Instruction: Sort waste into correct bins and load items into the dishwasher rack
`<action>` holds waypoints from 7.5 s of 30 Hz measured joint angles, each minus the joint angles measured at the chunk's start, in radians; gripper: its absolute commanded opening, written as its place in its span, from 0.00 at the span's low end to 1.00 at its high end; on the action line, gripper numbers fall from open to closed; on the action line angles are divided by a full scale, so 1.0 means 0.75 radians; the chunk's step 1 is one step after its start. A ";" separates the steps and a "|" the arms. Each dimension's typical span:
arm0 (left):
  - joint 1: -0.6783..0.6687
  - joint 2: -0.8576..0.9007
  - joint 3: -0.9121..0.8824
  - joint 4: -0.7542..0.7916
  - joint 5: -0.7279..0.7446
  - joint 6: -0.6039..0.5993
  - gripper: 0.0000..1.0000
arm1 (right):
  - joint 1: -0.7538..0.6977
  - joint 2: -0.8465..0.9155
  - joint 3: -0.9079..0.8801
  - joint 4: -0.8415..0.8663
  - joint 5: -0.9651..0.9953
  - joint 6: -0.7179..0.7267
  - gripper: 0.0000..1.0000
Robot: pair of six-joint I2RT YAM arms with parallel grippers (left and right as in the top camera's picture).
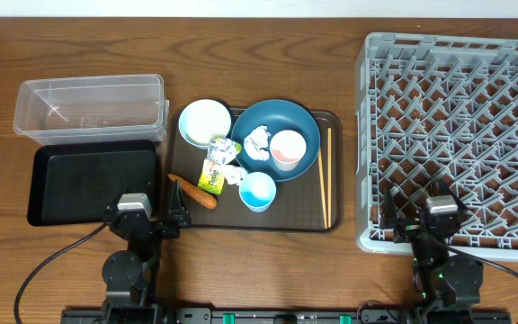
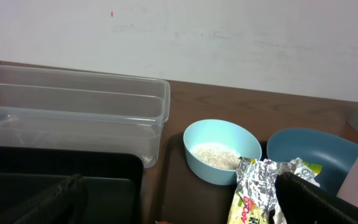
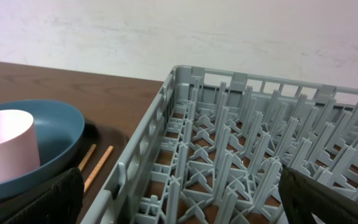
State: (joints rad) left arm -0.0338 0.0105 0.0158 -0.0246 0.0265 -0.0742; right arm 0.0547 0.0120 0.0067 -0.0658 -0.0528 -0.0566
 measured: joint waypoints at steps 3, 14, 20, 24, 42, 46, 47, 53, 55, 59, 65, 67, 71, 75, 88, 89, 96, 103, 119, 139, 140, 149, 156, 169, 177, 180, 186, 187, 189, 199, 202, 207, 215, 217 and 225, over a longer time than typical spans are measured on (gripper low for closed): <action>0.000 0.000 0.000 0.000 0.001 0.000 0.98 | -0.001 0.000 0.000 0.002 0.000 0.000 0.99; 0.000 0.024 0.000 0.000 -0.001 -0.009 0.98 | 0.000 0.001 0.000 0.031 -0.001 0.034 0.99; 0.000 0.147 0.038 -0.066 -0.008 -0.047 0.98 | 0.000 0.002 0.014 -0.007 0.011 0.076 0.99; 0.001 0.328 0.136 -0.210 -0.015 -0.073 0.98 | 0.000 0.054 0.104 -0.123 0.055 0.105 0.99; 0.000 1.261 1.335 -1.284 0.032 -0.085 0.98 | 0.000 1.094 1.050 -0.765 0.090 0.036 0.99; 0.001 1.314 1.495 -1.452 0.041 -0.085 0.98 | 0.000 1.274 1.256 -0.946 0.031 0.011 0.99; 0.001 1.315 1.507 -1.466 0.042 -0.085 0.98 | 0.000 1.301 1.287 -0.963 0.009 0.006 0.99; 0.001 1.322 1.511 -1.452 0.052 -0.100 0.98 | -0.001 1.354 1.333 -0.975 -0.092 -0.006 0.99; 0.001 1.324 1.511 -1.383 0.056 -0.137 0.98 | -0.001 1.354 1.333 -0.973 -0.103 -0.008 0.99; 0.001 1.351 1.513 -1.149 0.111 -0.202 0.98 | 0.000 1.354 1.334 -0.969 -0.097 -0.009 0.99; -0.033 1.527 1.516 -0.902 0.237 -0.273 0.98 | -0.001 1.354 1.334 -0.971 -0.079 -0.009 0.99; -0.072 1.618 1.516 -0.886 0.253 -0.287 0.97 | -0.001 1.354 1.334 -0.974 -0.078 -0.008 0.99; -0.174 1.799 1.516 -0.863 0.259 -0.296 0.97 | -0.001 1.354 1.334 -0.974 -0.078 -0.009 0.99; -0.277 1.941 1.516 -0.857 0.191 -0.296 0.97 | 0.000 1.354 1.334 -0.974 -0.077 -0.009 0.99; -0.394 2.208 1.516 -0.818 0.092 -0.297 0.62 | -0.001 1.354 1.334 -1.006 -0.074 -0.008 0.99; -0.394 2.222 1.516 -0.811 0.090 -0.303 0.59 | -0.001 1.354 1.334 -1.006 -0.073 -0.008 0.99; -0.396 2.280 1.516 -0.768 0.084 -0.301 0.51 | -0.001 1.354 1.334 -1.007 -0.073 -0.009 0.99; -0.396 2.280 1.516 -0.768 0.084 -0.301 0.55 | -0.001 1.354 1.334 -1.009 -0.073 -0.009 0.99; -0.409 2.169 1.516 -0.756 0.101 -0.193 0.80 | -0.001 1.354 1.334 -1.014 -0.073 -0.008 0.99; -0.507 2.304 1.516 -0.699 0.043 -0.116 0.35 | 0.000 1.354 1.334 -1.014 -0.073 0.003 0.99; -0.508 2.305 1.516 -0.699 0.037 -0.113 0.27 | -0.001 1.354 1.334 -1.014 -0.073 0.003 0.99; -0.508 2.264 1.516 -0.710 -0.116 -0.105 0.06 | -0.001 1.354 1.334 -1.041 -0.073 0.003 0.99; -0.443 2.037 1.516 -0.706 -0.215 -0.104 0.06 | -0.001 1.354 1.334 -1.043 -0.073 0.003 0.99; 0.134 1.867 1.518 -0.314 -0.256 -0.105 0.06 | 0.000 1.354 1.334 -1.047 -0.073 0.003 0.99; 0.193 2.033 1.518 -0.073 -0.253 -0.101 0.16 | -0.001 1.354 1.334 -1.053 -0.073 0.003 0.99; 0.192 2.105 1.518 -0.062 -0.251 -0.103 0.34 | -0.001 1.354 1.334 -1.060 -0.073 0.003 0.99; 0.192 2.165 1.518 -0.073 -0.247 -0.110 0.45 | -0.001 1.354 1.334 -1.065 -0.073 0.003 0.99; 0.192 2.160 1.518 -0.080 -0.240 -0.110 0.45 | -0.001 1.354 1.334 -1.065 -0.073 0.003 0.99; 0.192 2.140 1.518 -0.139 -0.195 -0.110 0.45 | -0.001 1.354 1.334 -1.065 -0.073 0.003 0.99; 0.047 1.921 1.523 -0.783 0.323 -0.186 0.46 | -0.001 1.357 1.335 -1.065 -0.073 0.004 0.99; -0.032 1.969 1.517 -0.861 0.391 -0.260 0.46 | -0.001 1.357 1.336 -1.065 -0.073 0.006 0.99; -0.134 2.068 1.489 -0.870 0.433 -0.514 0.46 | -0.001 1.357 1.336 -1.065 -0.073 0.007 0.99; -0.231 2.181 1.483 -0.872 0.405 -0.708 0.46 | -0.001 1.357 1.336 -1.075 -0.073 0.007 0.99; -0.238 2.215 1.483 -0.874 0.384 -0.736 0.46 | -0.001 1.357 1.336 -1.075 -0.073 0.007 0.99; -0.240 2.336 1.483 -0.899 0.360 -0.809 0.46 | -0.001 1.357 1.336 -1.075 -0.073 0.007 0.99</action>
State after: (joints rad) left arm -0.2134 1.7626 1.1278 -0.6987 0.2962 -0.6807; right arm 0.0544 1.0298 1.0084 -0.8722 -0.1074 -0.0517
